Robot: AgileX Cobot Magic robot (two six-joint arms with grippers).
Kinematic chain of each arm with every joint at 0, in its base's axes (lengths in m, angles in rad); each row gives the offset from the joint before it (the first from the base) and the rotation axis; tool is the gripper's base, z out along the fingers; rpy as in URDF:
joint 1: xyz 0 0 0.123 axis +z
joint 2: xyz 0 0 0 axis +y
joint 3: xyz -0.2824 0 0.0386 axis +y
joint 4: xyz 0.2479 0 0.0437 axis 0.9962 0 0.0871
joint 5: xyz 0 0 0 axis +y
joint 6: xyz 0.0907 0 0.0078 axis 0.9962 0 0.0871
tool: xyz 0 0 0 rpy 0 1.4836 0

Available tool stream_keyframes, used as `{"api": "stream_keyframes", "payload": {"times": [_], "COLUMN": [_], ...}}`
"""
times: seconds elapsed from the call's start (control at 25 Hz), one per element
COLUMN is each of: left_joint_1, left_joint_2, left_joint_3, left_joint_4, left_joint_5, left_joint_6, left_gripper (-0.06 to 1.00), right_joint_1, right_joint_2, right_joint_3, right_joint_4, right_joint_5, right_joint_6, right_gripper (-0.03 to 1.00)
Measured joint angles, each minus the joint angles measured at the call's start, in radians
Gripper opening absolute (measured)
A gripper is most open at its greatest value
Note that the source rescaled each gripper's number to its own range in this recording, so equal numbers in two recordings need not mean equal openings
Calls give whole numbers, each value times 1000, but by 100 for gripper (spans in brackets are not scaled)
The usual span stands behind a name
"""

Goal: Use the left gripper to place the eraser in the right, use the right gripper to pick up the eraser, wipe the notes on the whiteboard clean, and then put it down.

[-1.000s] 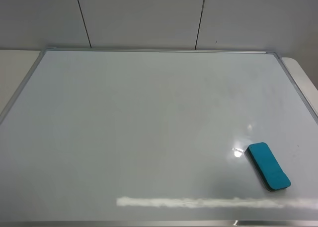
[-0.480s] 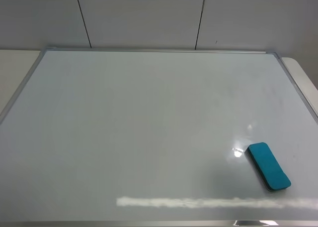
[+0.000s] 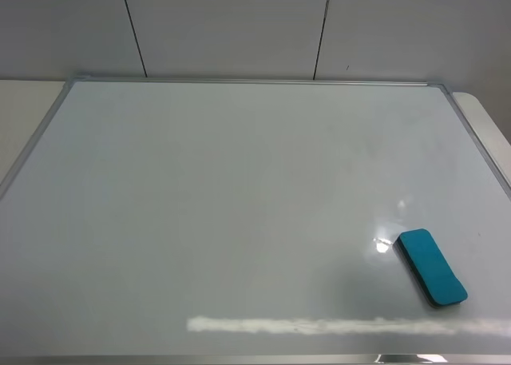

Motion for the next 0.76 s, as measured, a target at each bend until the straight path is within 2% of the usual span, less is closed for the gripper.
{"api": "stream_keyframes", "payload": {"times": [0.76], "left_joint_1": [0], "left_joint_2": [0], "left_joint_3": [0], "left_joint_4": [0], "left_joint_5": [0], "left_joint_6": [0], "left_gripper": [100], "right_joint_1": [0], "right_joint_2": [0], "right_joint_3": [0], "right_joint_4": [0], "right_joint_5": [0], "right_joint_6": [0], "right_gripper": [100]}}
